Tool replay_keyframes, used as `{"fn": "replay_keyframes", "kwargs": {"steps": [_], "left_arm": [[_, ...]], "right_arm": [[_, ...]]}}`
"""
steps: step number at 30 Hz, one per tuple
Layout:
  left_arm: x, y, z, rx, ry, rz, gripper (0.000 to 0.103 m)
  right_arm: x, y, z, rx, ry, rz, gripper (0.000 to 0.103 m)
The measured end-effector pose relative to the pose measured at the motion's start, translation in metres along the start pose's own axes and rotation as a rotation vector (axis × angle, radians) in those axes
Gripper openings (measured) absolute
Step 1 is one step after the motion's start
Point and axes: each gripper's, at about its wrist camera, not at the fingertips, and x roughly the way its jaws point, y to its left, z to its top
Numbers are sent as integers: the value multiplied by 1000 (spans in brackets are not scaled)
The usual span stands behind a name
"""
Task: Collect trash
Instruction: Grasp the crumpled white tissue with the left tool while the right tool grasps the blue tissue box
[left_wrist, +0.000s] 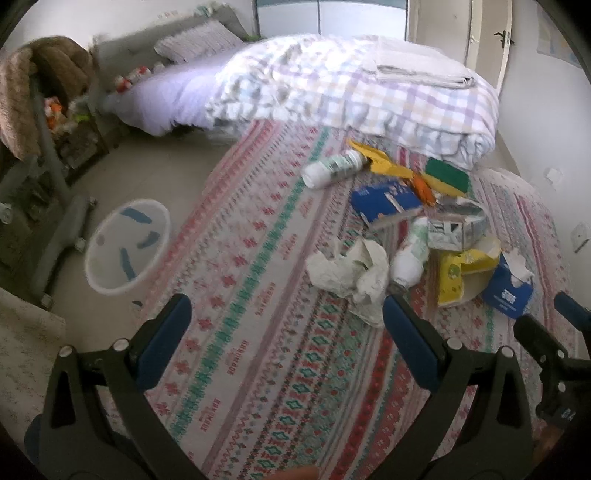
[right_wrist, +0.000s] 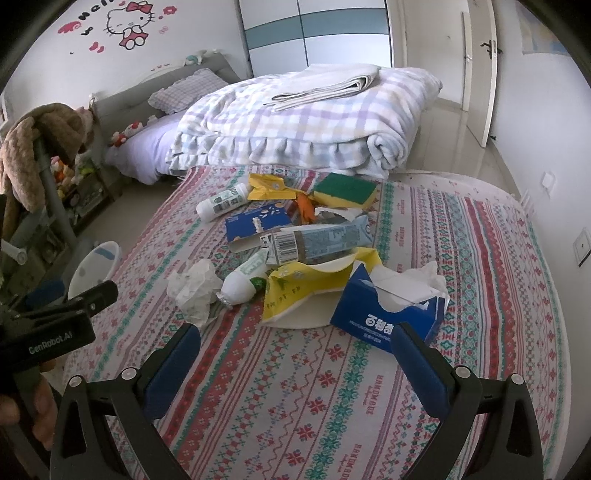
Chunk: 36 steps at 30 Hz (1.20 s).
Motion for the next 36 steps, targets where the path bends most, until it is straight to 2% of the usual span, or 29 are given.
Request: {"fn": "replay_keyframes", "kwargs": {"steps": [2,5,10,14,16,18,22,26,30,36], "left_arm": [[9,7,6,-19,53,-73,103],[20,16,17,-40,70,-112,103],[45,21,23,-124,162,-252,102],[58,-1,20,-118,217,-372,97],[60,-12,21,-97,221,-380,91],[65,-26,21,-56,218,-368,75],[79,-52,15,38,228,-342,58],[97,-58,7,63,264,-308,21],[91,-49,9,36,243,-332,19],[73,-25,11,-29,227,-411,19]], "right_arm": [[1,-8,3,17,-1,-12,103],[4,-31,6,100,8,-36,103],[13,-86,3,361,55,-40,103],[19,-114,-4,532,82,8,103],[22,-121,-6,583,88,35,103],[25,-126,-6,614,91,33,103],[33,-130,-3,621,103,6,103],[48,-130,0,631,130,7,103],[61,-135,-2,663,148,-19,103],[66,-140,-2,690,136,-41,103]]}}
